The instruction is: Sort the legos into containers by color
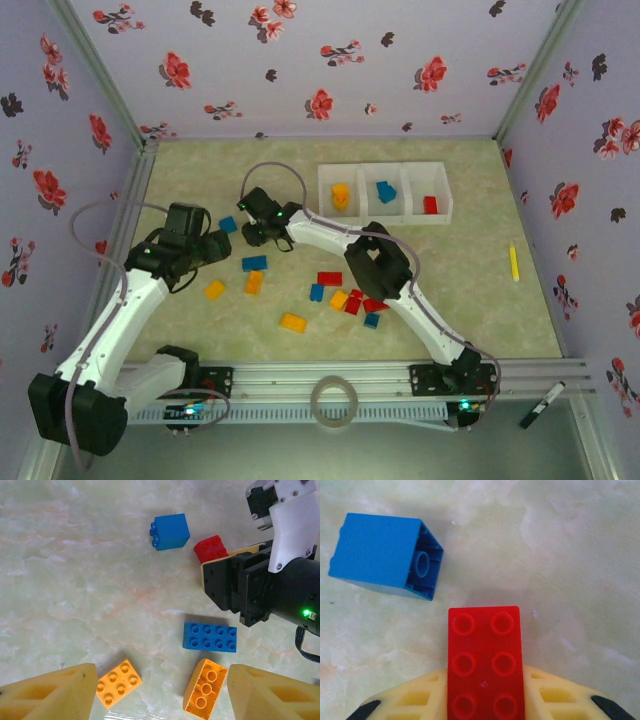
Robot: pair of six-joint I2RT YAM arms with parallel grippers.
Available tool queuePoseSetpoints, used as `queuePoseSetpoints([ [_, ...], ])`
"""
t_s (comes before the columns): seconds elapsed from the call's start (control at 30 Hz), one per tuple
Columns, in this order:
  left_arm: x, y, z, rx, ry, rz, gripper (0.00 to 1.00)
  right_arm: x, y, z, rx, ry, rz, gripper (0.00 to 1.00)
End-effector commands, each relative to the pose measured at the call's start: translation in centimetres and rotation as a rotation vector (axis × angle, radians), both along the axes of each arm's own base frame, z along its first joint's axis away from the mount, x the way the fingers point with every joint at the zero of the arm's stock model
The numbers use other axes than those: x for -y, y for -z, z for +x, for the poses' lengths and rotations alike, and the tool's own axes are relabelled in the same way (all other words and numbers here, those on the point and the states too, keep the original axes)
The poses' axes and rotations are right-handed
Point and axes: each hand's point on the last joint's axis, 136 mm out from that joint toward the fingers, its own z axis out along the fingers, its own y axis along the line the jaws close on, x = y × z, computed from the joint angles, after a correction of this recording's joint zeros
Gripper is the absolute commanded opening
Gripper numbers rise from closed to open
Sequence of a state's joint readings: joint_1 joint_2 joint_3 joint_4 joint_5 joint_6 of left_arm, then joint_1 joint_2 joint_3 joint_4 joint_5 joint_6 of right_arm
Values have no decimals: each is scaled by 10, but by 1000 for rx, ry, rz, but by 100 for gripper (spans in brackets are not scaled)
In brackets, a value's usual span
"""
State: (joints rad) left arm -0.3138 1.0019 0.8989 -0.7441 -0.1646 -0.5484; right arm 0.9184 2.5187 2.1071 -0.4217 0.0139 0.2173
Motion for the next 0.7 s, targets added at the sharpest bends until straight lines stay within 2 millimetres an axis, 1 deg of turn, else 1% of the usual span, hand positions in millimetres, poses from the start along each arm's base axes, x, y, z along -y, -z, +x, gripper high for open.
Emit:
queuePoseSetpoints([
  [0.0, -4, 0, -8, -13, -15, -4, 70, 19, 13, 5, -24, 32, -72, 27],
  [0.07, -4, -1, -9, -10, -13, -9, 69, 20, 2, 9, -26, 35, -48, 25],
  [0.1, -4, 0, -10, -12, -13, -9, 70, 22, -7, 10, -23, 38, -33, 24],
  [0.2, -3, 0, -10, -9, -10, -13, 70, 31, -41, 17, -17, 52, 21, 22],
  [0.3, -2, -1, -9, 2, -6, -22, 69, 53, -82, 24, 10, 82, 58, 22],
  [0.33, -1, -1, -9, 3, -2, -26, 69, 64, -95, 27, 24, 98, 66, 22],
  [0.37, 1, -1, -8, 4, 2, -31, 69, 76, -111, 30, 43, 115, 79, 22],
  [0.4, 2, -1, -7, 6, 3, -36, 69, 86, -121, 31, 53, 127, 81, 22],
  [0.5, 4, 1, -4, 3, 6, -42, 69, 132, -149, 39, 89, 194, 73, 21],
  [0.6, 5, 3, -3, 5, 9, -45, 69, 191, -165, 49, 125, 293, 30, 21],
  [0.67, 6, 7, -2, 1, 7, -50, 69, 238, -168, 55, 140, 367, -6, 21],
])
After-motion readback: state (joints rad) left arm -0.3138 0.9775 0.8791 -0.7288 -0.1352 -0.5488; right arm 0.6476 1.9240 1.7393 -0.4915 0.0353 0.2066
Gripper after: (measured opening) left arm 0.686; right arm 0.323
